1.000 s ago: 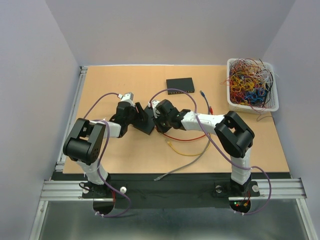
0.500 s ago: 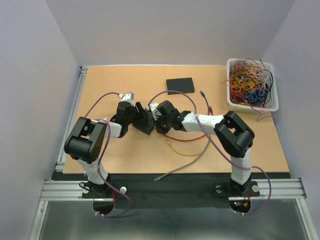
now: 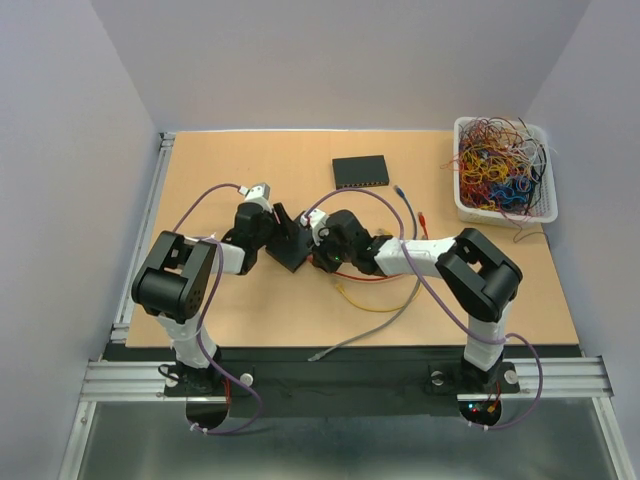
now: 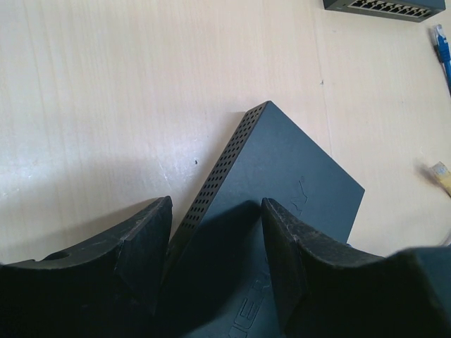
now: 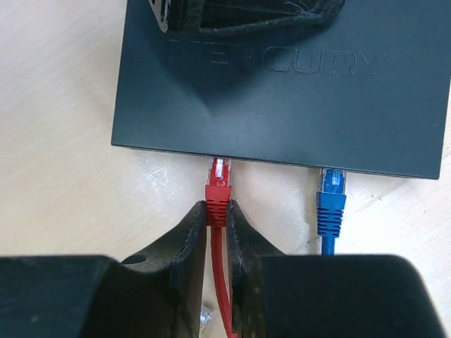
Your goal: Insert the plug into the switch port
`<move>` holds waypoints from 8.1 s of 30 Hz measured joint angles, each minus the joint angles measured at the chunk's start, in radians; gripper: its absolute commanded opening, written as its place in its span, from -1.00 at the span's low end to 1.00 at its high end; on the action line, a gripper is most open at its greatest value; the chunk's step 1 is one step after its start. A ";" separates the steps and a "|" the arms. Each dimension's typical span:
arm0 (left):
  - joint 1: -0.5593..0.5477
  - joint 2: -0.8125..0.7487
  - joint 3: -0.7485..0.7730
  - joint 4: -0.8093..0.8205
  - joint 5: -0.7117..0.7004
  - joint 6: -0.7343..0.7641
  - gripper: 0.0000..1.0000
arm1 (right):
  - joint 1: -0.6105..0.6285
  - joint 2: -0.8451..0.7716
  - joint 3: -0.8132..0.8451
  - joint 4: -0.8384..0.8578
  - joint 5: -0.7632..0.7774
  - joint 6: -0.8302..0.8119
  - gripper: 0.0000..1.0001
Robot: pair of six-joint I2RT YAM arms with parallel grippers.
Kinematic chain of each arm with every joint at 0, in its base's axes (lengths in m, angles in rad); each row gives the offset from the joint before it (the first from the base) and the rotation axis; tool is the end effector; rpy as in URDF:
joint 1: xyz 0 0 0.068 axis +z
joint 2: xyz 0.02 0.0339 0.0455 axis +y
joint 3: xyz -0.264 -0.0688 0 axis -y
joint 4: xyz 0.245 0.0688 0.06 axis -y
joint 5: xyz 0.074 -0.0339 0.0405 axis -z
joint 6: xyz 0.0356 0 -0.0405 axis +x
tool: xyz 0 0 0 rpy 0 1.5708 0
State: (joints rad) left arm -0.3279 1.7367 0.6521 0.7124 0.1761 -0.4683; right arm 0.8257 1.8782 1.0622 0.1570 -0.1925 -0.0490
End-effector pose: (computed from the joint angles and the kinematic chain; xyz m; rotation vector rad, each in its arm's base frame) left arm 0.3130 -0.1131 0.1456 -0.0200 2.0017 -0.6917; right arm 0.2646 0.2968 0.1611 -1.0680 2.0283 0.6298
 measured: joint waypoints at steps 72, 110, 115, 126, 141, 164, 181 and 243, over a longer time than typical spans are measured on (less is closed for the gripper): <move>-0.114 -0.072 -0.027 -0.101 -0.323 -0.090 0.61 | -0.053 0.060 -0.027 0.210 0.043 -0.006 -0.95; 0.003 -0.326 0.031 -0.612 -0.341 -0.148 0.79 | 0.002 0.292 0.231 0.318 0.038 0.197 -0.95; 0.003 -0.413 0.031 -0.676 -0.366 -0.170 0.79 | 0.013 0.370 0.349 0.303 0.092 0.255 -0.92; 0.017 -0.688 0.117 -0.840 -0.488 -0.182 0.80 | 0.021 0.977 1.395 0.117 0.072 0.381 0.99; 0.035 -0.699 0.094 -0.813 -0.462 -0.194 0.74 | 0.007 0.298 0.453 0.278 0.198 0.268 1.00; 0.051 -0.065 0.323 -0.590 -0.397 -0.169 0.70 | -0.021 -0.334 -0.279 0.340 0.392 0.313 1.00; 0.140 0.247 0.631 -0.647 -0.480 -0.145 0.69 | -0.021 -0.414 -0.415 0.345 0.370 0.334 1.00; 0.024 0.064 0.426 -0.676 -0.148 -0.034 0.58 | -0.332 -0.137 -0.305 0.194 0.437 0.623 -0.46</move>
State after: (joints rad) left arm -0.3042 1.8004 1.0786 0.0364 0.0280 -0.5018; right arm 0.4934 1.7416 0.7570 0.3511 0.2447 0.5743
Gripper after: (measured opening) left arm 0.792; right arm 0.274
